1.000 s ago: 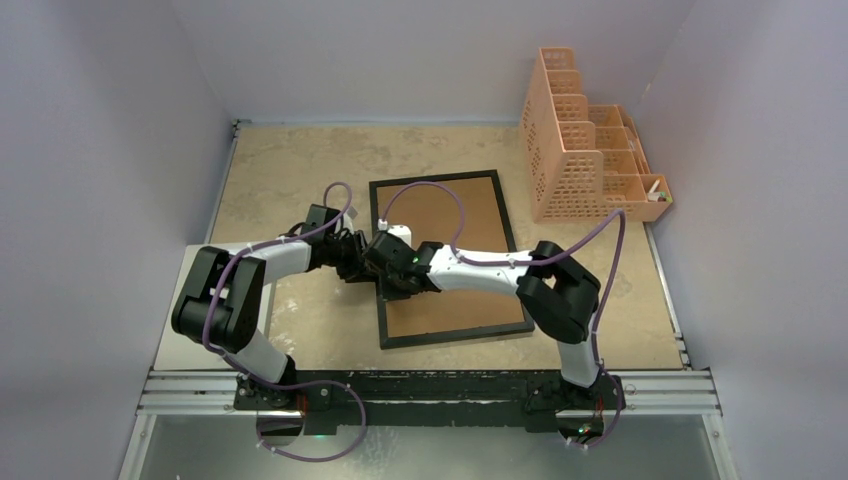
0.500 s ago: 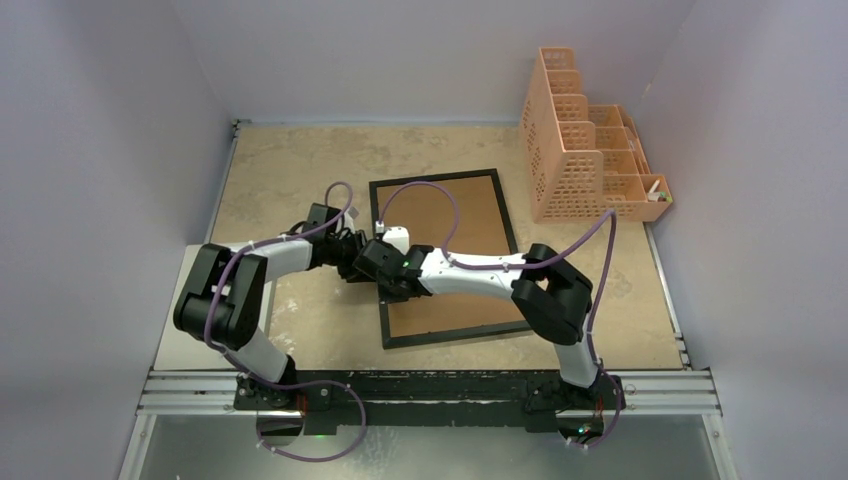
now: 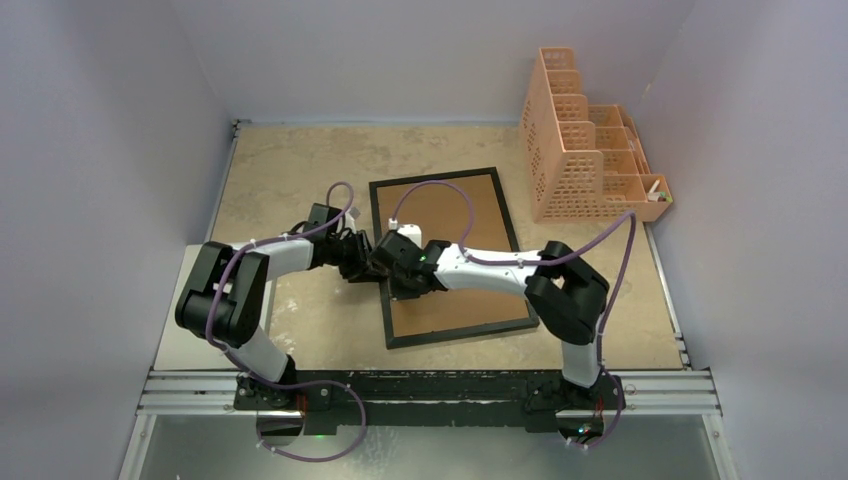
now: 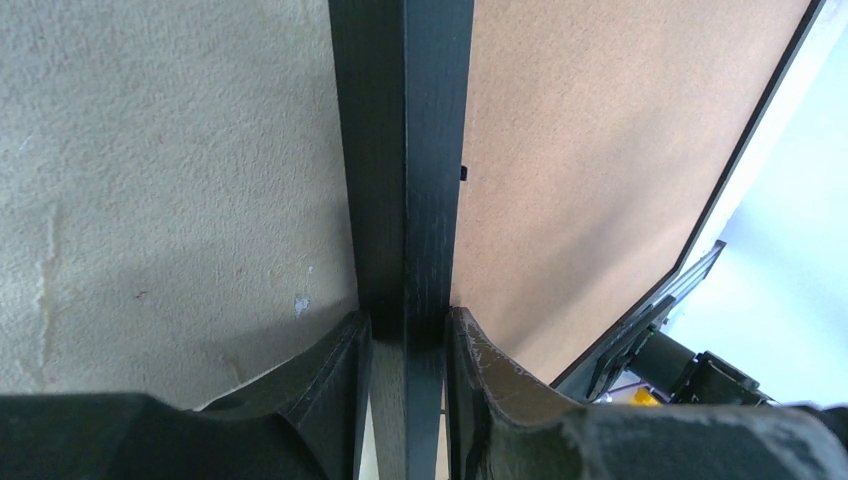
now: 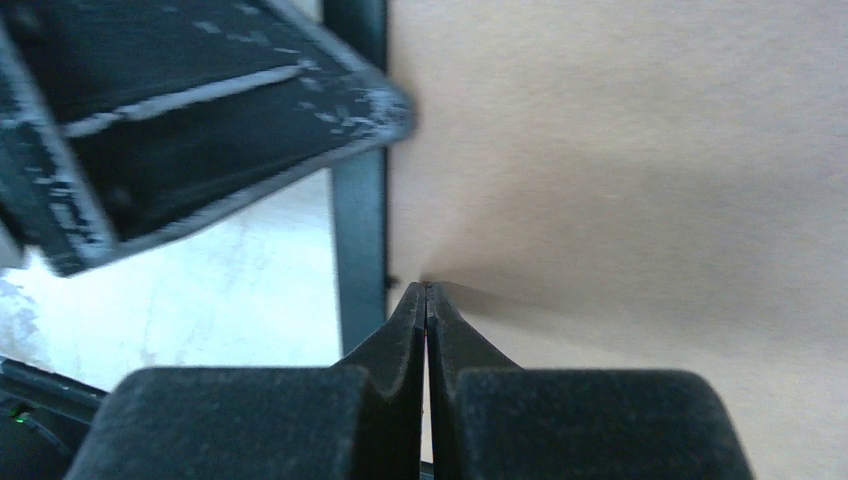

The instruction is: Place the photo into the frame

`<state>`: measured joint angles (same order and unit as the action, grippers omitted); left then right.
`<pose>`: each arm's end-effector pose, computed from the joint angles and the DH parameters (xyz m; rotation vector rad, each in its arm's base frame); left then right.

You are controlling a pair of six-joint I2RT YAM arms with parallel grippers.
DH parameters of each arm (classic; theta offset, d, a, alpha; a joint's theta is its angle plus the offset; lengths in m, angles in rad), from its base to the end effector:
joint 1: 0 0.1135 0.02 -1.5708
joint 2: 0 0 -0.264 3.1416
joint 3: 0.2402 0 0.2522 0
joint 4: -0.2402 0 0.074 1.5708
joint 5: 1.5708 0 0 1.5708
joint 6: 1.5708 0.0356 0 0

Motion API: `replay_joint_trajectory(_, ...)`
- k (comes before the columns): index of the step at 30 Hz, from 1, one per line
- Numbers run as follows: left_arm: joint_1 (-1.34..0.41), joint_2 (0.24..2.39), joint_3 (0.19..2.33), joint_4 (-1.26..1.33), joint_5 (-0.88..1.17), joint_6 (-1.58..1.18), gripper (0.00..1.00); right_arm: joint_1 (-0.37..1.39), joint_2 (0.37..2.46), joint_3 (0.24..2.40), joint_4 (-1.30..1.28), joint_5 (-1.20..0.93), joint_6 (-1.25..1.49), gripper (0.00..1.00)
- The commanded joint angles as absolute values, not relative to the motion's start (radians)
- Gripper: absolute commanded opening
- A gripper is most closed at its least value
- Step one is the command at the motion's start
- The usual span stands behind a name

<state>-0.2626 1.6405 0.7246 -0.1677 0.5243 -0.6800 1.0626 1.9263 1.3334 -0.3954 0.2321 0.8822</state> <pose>0.2699 -0.0910 0.1265 -0.3948 2.7596 -0.9789 0.2059 0.3527 0.1831 -0.1430 2.5850 0.4709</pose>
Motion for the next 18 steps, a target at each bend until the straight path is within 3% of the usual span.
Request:
replay_joint_trajectory(1, -0.259, 1.726, 0.639, -0.366, 0.300, -0.628, 0.00, 1.001, 1.920, 1.225, -0.652, 0.275, 0.785, 0.00)
replay_joint_trajectory(11, -0.259, 1.722, 0.639, -0.365, 0.318, -0.628, 0.00, 0.988, 1.847, 1.280, -0.559, 0.291, 0.716, 0.00)
replay_joint_trajectory(18, -0.259, 1.724, 0.637, -0.356, 0.335, -0.627, 0.00, 0.996, 1.884, 1.354, -0.495, 0.203, 0.652, 0.29)
